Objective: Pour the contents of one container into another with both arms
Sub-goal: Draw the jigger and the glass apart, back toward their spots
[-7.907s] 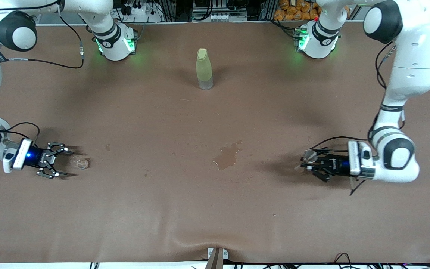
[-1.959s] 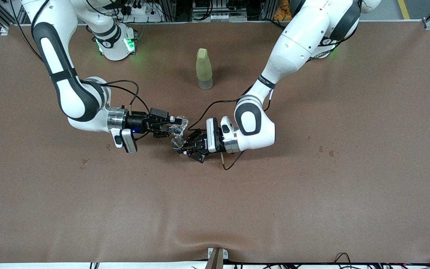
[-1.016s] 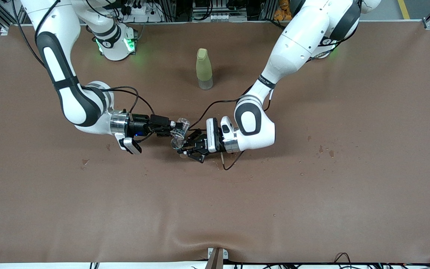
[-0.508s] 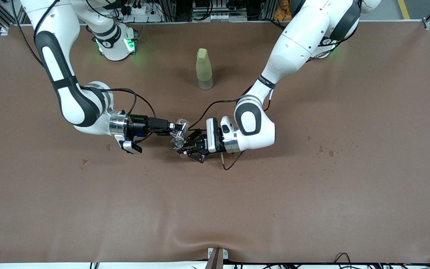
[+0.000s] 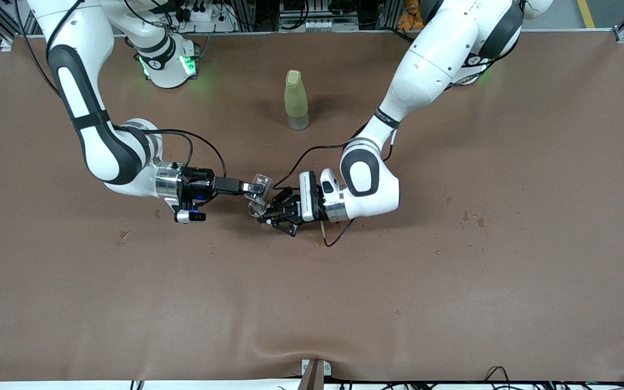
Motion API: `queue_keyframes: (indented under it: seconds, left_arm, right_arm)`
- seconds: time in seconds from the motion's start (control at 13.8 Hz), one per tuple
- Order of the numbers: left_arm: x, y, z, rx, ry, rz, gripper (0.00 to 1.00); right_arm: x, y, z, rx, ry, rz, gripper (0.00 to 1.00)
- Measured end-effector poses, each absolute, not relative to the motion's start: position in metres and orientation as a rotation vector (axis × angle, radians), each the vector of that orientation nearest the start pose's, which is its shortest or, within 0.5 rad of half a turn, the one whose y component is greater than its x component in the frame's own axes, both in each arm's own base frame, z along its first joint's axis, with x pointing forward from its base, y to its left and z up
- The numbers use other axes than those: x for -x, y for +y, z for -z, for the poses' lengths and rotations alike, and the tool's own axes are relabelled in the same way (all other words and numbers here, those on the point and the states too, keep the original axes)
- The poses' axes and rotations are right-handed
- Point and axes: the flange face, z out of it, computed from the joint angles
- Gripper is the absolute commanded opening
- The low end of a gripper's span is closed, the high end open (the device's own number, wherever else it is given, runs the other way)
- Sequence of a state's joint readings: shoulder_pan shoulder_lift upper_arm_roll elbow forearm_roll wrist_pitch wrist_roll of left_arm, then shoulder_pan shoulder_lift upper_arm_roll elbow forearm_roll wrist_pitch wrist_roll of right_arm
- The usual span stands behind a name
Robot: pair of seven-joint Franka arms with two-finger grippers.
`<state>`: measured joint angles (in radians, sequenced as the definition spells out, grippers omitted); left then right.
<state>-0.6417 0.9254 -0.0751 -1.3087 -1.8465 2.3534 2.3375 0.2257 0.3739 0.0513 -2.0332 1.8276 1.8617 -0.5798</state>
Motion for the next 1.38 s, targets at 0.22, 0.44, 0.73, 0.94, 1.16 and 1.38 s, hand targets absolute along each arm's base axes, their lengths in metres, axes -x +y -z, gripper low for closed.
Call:
queue_keyframes:
  seconds: [0.22,0.44,0.73,0.94,1.16,1.38]
  left_arm:
    - [-0.580,-0.502,-0.206,-1.422,-1.384,-1.181,0.00]
    - [-0.580,-0.502,-0.206,-1.424,-1.376,-1.183,0.00]
    - [-0.590,-0.494,-0.212,-1.433,-1.371,-1.206,0.00]
    - [-0.619,-0.459,-0.218,-1.469,-1.344,-1.250,0.00]
    - [-0.652,-0.409,-0.220,-1.429,-1.321,-1.271,0.00]
    - [-0.673,-0.352,-0.219,-1.370,-1.345,-1.245,0.00]
  right_arm:
    - [-0.564,0.235,-0.302,1.566,0.329,-0.148,0.10]
    - [-0.566,0.233,-0.304,1.570,0.307,-0.122,0.12]
    - [-0.580,0.207,-0.312,1.617,0.173,0.000,0.12]
    - [-0.600,0.160,-0.328,1.664,-0.058,0.183,0.12]
    - [-0.605,0.124,-0.314,1.718,-0.310,0.380,0.12]
    - [-0.620,0.078,-0.277,1.744,-0.633,0.597,0.12]
